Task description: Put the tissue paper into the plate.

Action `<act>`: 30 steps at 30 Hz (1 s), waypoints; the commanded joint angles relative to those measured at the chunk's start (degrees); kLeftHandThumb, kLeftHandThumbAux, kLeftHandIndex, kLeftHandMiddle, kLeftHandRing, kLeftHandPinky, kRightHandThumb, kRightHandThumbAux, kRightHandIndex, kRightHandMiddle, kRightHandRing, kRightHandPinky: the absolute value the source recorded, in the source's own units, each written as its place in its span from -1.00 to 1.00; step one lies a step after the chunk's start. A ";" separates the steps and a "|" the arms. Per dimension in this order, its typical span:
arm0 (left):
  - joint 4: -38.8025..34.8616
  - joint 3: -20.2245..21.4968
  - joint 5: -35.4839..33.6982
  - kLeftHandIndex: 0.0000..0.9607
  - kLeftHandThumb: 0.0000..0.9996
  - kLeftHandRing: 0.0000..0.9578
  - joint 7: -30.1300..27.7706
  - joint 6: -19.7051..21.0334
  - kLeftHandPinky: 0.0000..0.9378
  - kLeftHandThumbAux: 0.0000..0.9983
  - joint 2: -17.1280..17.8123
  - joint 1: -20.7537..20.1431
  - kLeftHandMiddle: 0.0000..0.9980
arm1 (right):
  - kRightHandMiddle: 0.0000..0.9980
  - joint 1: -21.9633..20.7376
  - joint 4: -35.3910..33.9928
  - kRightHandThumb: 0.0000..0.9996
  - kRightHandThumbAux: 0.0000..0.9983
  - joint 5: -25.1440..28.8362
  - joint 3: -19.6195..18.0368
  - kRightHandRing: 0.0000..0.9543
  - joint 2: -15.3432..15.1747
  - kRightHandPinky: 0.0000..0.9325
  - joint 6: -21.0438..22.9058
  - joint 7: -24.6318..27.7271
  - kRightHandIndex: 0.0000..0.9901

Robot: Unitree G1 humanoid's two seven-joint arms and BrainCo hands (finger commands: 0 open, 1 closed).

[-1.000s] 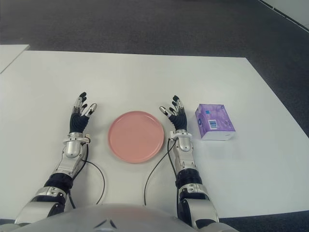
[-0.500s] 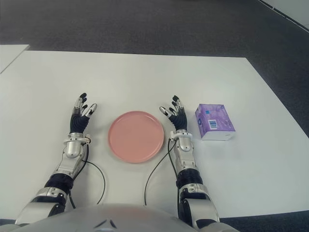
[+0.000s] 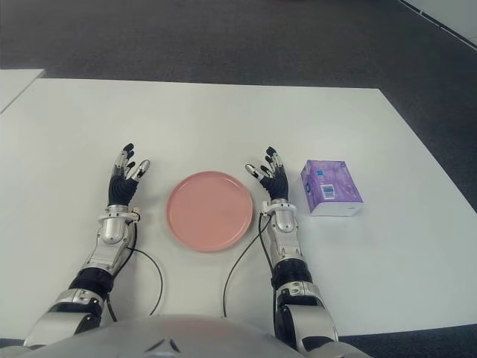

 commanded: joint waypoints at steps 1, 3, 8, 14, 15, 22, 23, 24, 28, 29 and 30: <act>0.65 0.10 -0.04 -1.00 -1.00 -1.00 0.37 0.56 -1.00 -0.18 -0.36 0.13 -1.00 | -0.98 0.13 -11.22 -0.82 0.44 -3.53 1.40 -0.99 0.21 -0.96 5.23 -3.17 -0.98; 0.78 0.10 0.00 -1.00 -1.00 -1.00 0.44 0.60 -1.00 -0.18 -0.41 0.01 -1.00 | -0.99 -0.19 -14.82 -0.84 0.42 -4.63 1.73 -1.00 0.17 -0.97 7.04 -4.09 -0.99; 0.87 0.16 0.08 -1.00 -1.00 -1.00 0.59 1.16 -1.00 -0.18 -0.53 -0.30 -1.00 | -0.99 -1.57 -25.77 -0.80 0.36 -9.07 2.83 -1.00 0.14 -0.96 10.44 -6.41 -1.00; 1.19 0.30 -0.70 -1.00 -1.00 -1.00 -0.29 1.08 -1.00 -0.17 -0.68 -0.71 -1.00 | -0.98 -2.20 -30.85 -0.75 0.32 -9.74 3.58 -0.99 -0.60 -0.94 9.67 -5.18 -0.99; 1.37 0.32 -0.80 -1.00 -1.00 -1.00 -0.37 0.98 -1.00 -0.17 -0.69 -0.81 -1.00 | -0.97 -2.84 -31.03 -0.74 0.32 -9.26 3.46 -0.98 -0.72 -0.93 9.70 -4.81 -0.99; 2.48 0.11 -1.08 -1.00 -1.00 -1.00 -0.67 -0.37 -1.00 -0.17 -0.77 -1.15 -1.00 | -0.92 -11.20 -30.74 -0.67 0.35 -5.20 0.74 -0.95 -2.74 -0.92 12.58 -1.95 -0.95; 2.65 0.07 -1.03 -1.00 -1.00 -1.00 -0.62 -0.68 -1.00 -0.17 -0.79 -1.18 -1.00 | -0.90 -13.17 -30.64 -0.63 0.36 -4.47 0.07 -0.94 -3.23 -0.93 13.74 -1.61 -0.92; 2.80 0.04 -0.99 -1.00 -1.00 -1.00 -0.57 -0.91 -1.00 -0.17 -0.81 -1.21 -1.00 | -0.90 -14.39 -30.63 -0.60 0.37 -3.99 -0.36 -0.94 -3.56 -0.94 14.54 -1.37 -0.90; 3.14 -0.14 -0.57 -1.00 -1.00 -1.00 0.04 -2.00 -1.00 -0.16 -1.00 -1.23 -1.00 | -0.87 -18.65 -30.58 -0.49 0.38 -4.48 -1.06 -0.92 -5.42 -0.94 14.97 -1.11 -0.83; 3.21 -0.15 -0.50 -1.00 -1.00 -1.00 0.12 -2.13 -1.00 -0.16 -1.02 -1.25 -1.00 | -0.86 -19.00 -30.87 -0.47 0.39 -4.85 -0.98 -0.92 -5.95 -0.93 14.63 -0.95 -0.82; 3.25 -0.18 -0.42 -1.00 -1.00 -1.00 0.20 -2.25 -1.00 -0.16 -1.06 -1.24 -1.00 | -0.85 -19.20 -31.12 -0.43 0.39 -5.08 -0.95 -0.91 -6.35 -0.92 14.40 -0.82 -0.79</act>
